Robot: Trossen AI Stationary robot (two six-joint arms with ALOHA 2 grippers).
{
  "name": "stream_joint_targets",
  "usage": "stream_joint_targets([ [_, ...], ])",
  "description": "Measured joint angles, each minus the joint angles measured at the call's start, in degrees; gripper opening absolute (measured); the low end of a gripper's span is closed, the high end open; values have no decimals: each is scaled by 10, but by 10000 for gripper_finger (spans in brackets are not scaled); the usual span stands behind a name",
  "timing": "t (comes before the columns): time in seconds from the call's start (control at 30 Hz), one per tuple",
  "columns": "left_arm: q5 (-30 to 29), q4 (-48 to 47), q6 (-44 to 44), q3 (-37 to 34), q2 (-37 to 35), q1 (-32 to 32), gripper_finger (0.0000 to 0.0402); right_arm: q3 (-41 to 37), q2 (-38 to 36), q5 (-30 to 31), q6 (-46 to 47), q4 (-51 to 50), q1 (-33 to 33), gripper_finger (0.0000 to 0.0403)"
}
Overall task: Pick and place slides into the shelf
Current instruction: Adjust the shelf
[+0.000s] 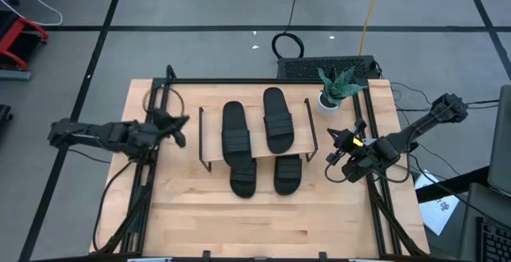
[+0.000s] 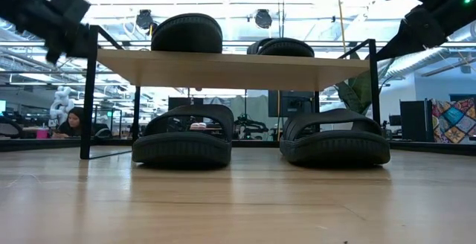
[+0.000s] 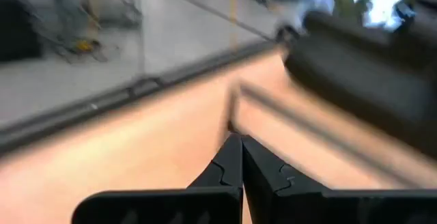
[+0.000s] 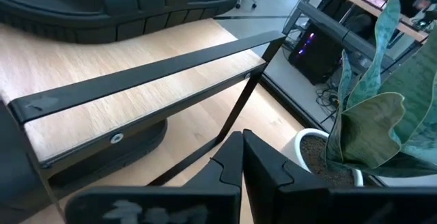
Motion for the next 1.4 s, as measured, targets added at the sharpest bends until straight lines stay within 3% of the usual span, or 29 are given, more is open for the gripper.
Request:
stream_joint_targets([
  [0.1, 29, 23, -29, -45, 0, -26, 0, 0, 0, -17, 0, 4, 0, 0],
  [0.27, 24, 77, -63, -75, 1, -77, 0, 0, 0, -29, 0, 12, 0, 0],
  [0.5, 22, 112, -87, -59, 58, -111, 0, 0, 1, -28, -3, 20, 0, 0],
  [0.7, 19, 78, -140, -43, 122, -106, 0, -17, 3, -5, 16, 14, -14, 0],
  [1.0, 53, 89, -181, -43, 213, -106, 0, -82, 3, -35, -61, 144, -53, 0],
  [1.2, 70, 103, -178, -42, 217, -103, 0, -99, 3, -106, -199, 291, -66, 0],
  [1.4, 108, 81, -159, -17, 217, -80, 0, -100, 3, -134, -249, 355, -67, 0],
])
